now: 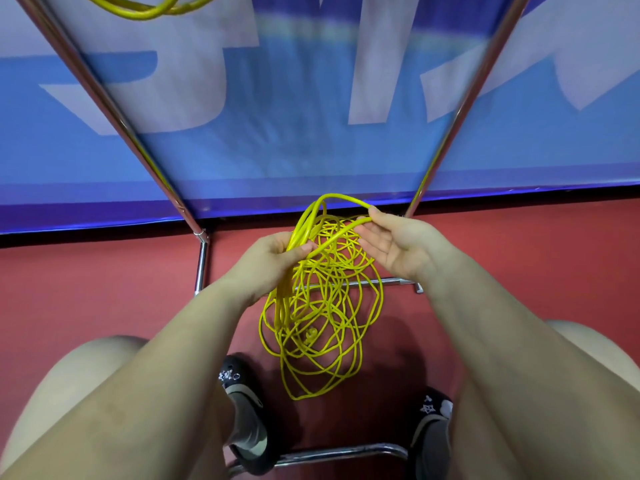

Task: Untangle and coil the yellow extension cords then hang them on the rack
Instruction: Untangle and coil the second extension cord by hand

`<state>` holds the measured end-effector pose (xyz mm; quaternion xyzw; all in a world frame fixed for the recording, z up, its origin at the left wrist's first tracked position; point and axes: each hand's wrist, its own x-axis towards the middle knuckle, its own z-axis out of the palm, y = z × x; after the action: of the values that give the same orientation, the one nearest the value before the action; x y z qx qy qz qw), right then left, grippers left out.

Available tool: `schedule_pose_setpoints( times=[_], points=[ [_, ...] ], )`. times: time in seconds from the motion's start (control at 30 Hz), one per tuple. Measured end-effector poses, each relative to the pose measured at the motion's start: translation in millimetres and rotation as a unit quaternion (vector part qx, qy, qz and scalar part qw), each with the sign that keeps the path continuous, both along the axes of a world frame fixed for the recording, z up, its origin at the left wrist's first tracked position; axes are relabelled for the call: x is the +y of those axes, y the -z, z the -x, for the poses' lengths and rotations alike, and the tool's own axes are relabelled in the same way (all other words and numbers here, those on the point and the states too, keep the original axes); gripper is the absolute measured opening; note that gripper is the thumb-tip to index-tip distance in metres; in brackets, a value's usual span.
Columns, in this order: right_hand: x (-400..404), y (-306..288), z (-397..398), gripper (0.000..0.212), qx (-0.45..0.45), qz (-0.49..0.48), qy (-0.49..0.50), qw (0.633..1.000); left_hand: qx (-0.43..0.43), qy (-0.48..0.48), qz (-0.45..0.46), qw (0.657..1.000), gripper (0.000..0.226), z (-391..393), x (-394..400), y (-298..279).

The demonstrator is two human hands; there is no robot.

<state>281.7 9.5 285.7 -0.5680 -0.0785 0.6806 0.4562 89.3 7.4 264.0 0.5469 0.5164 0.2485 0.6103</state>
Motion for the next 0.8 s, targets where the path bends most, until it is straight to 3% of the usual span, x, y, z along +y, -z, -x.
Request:
schedule_pose_setpoints(
  times=[0.37, 0.5, 0.57, 0.63, 0.67, 0.73, 0.8],
  points=[
    [4, 2, -10, 0.016, 0.054, 0.005, 0.112, 0.992, 0.021, 0.093, 0.008, 0.995, 0.011, -3, -6, 3],
    [5, 0, -9, 0.017, 0.083, -0.029, 0.116, 0.989, 0.039, 0.059, -0.004, 0.998, 0.012, -6, -7, 3],
    [5, -2, -9, 0.016, 0.071, -0.057, 0.064, 0.994, 0.026, 0.024, 0.001, 0.999, 0.013, -6, -6, 5],
    [1, -1, -3, 0.009, -0.035, -0.084, -0.068, 0.994, 0.001, -0.017, 0.020, 1.000, 0.014, -5, -4, 5],
    [-4, 3, 1, 0.005, -0.129, -0.105, -0.160, 0.973, -0.018, -0.040, 0.033, 0.998, 0.015, -5, -3, 4],
    [-16, 16, 12, 0.012, -0.304, -0.156, -0.331, 0.880, -0.065, -0.089, 0.063, 0.992, 0.016, -5, 0, 1],
    [-23, 34, 21, 0.028, -0.381, -0.180, -0.433, 0.797, -0.111, -0.126, 0.089, 0.982, 0.017, -5, 3, -1]
  ],
)
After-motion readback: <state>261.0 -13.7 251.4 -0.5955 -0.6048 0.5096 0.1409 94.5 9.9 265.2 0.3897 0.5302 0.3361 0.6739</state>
